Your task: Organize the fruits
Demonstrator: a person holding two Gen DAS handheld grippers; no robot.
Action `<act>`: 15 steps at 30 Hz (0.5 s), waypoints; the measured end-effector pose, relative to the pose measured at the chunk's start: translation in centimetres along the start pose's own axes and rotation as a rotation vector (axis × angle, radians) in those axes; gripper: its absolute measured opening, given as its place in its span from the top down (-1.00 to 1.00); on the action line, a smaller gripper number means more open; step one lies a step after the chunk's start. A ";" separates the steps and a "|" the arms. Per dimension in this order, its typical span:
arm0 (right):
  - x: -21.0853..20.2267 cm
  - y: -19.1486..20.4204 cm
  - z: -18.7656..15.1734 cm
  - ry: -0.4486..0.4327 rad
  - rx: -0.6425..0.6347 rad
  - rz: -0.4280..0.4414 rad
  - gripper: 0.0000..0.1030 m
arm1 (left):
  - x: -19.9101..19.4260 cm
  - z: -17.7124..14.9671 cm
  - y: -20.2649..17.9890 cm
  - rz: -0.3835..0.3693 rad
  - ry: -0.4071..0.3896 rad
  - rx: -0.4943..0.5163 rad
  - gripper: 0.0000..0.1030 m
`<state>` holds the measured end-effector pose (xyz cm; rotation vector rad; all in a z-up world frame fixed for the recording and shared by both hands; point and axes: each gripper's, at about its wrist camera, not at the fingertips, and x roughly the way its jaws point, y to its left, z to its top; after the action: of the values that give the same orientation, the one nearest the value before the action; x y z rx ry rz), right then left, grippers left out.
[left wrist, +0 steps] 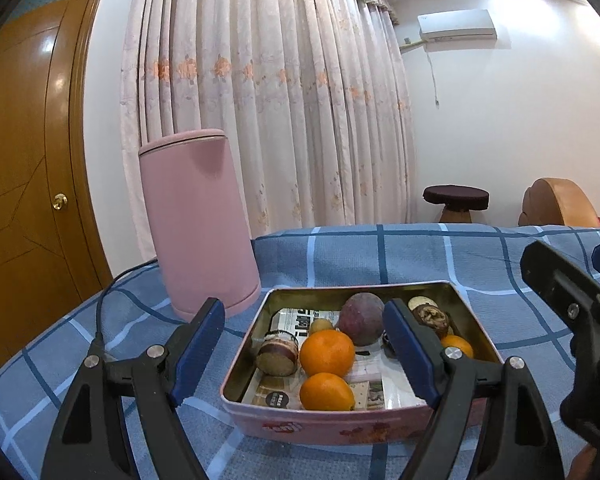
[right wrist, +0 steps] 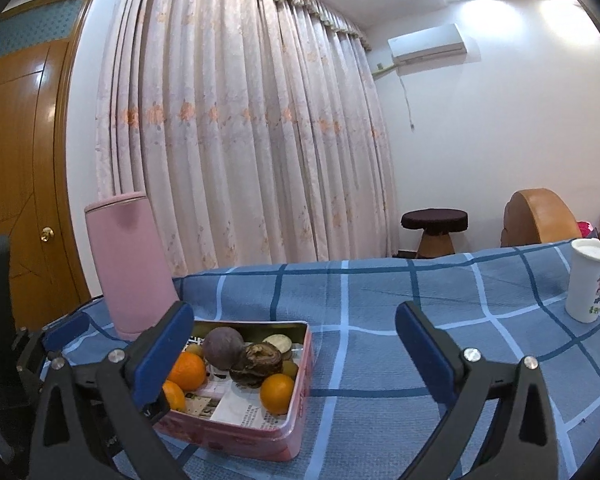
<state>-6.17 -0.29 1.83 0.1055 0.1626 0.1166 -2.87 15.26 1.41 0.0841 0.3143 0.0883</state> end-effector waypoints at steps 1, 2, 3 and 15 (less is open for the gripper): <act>-0.1 0.0 0.0 -0.002 0.003 0.003 -1.00 | -0.1 0.0 0.0 0.001 -0.001 -0.003 -0.61; -0.2 -0.1 -0.1 -0.003 0.004 0.005 -1.00 | -0.2 -0.1 0.1 0.002 -0.004 -0.006 -0.61; -0.2 -0.1 -0.1 -0.004 0.003 0.006 -1.00 | -0.2 0.0 0.1 0.002 -0.005 -0.008 -0.61; -0.2 0.1 -0.1 -0.004 -0.001 0.004 -1.00 | -0.2 -0.1 0.1 0.003 0.006 -0.017 -0.64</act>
<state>-6.44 -0.20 1.76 0.1052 0.1580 0.1202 -3.09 15.35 1.41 0.0680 0.3193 0.0940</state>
